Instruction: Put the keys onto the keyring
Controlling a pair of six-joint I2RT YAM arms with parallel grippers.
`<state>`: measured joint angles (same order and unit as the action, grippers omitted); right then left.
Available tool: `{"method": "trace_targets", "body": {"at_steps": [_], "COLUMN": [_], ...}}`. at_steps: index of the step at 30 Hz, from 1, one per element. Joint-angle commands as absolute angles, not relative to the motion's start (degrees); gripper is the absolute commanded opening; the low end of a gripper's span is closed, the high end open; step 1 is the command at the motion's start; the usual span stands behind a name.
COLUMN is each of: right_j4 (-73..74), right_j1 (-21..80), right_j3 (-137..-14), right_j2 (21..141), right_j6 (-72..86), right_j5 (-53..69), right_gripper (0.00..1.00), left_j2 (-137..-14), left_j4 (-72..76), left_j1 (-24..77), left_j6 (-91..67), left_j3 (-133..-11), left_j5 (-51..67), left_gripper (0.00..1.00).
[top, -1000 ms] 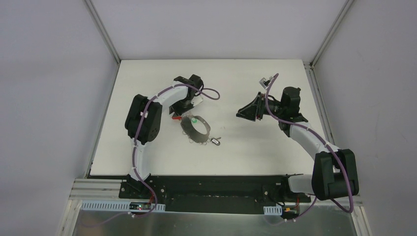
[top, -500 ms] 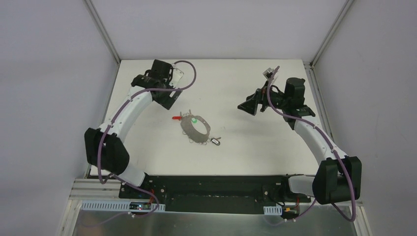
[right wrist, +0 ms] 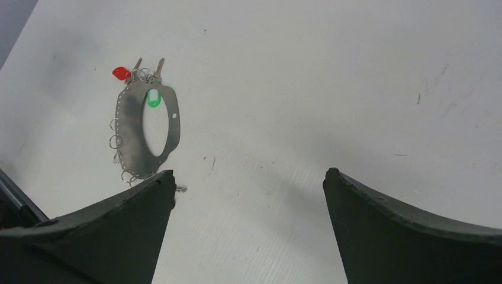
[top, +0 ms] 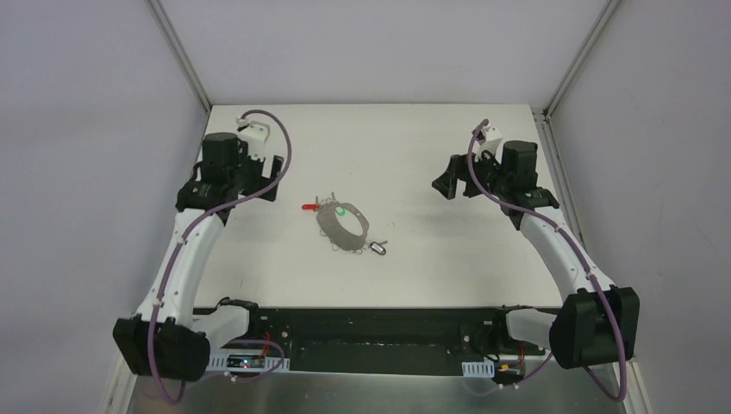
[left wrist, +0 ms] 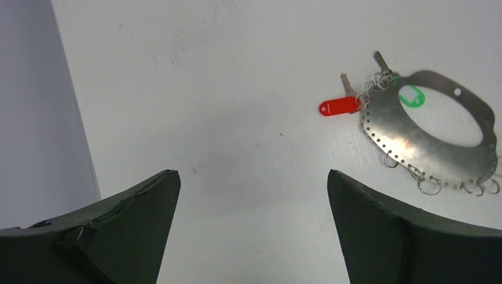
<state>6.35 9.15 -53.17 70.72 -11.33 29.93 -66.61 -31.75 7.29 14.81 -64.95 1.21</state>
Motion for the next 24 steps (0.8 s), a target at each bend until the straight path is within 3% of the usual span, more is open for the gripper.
{"method": "trace_targets", "body": {"at_steps": [1,9,24], "right_j4": [6.70,1.79,0.52], "right_j1": [8.79,8.60,6.31], "right_j3": [-51.72,-45.65,-44.37], "right_j2": [63.86,53.63,49.52], "right_j6": [-9.06,-6.84,-5.56], "right_j5": [25.68,27.68,24.99], "right_gripper": [1.00,1.00,1.00], "left_j2": [-55.05,-37.52,-30.83], "left_j4": [-22.42,-12.50,-8.98], "left_j1": [2.02,1.23,1.23], "left_j6": [6.80,4.15,-3.66], "left_j3": [-59.67,-45.05,-39.40], "left_j5": [8.79,13.79,22.67], "left_gripper": [0.99,0.99,0.99]}}
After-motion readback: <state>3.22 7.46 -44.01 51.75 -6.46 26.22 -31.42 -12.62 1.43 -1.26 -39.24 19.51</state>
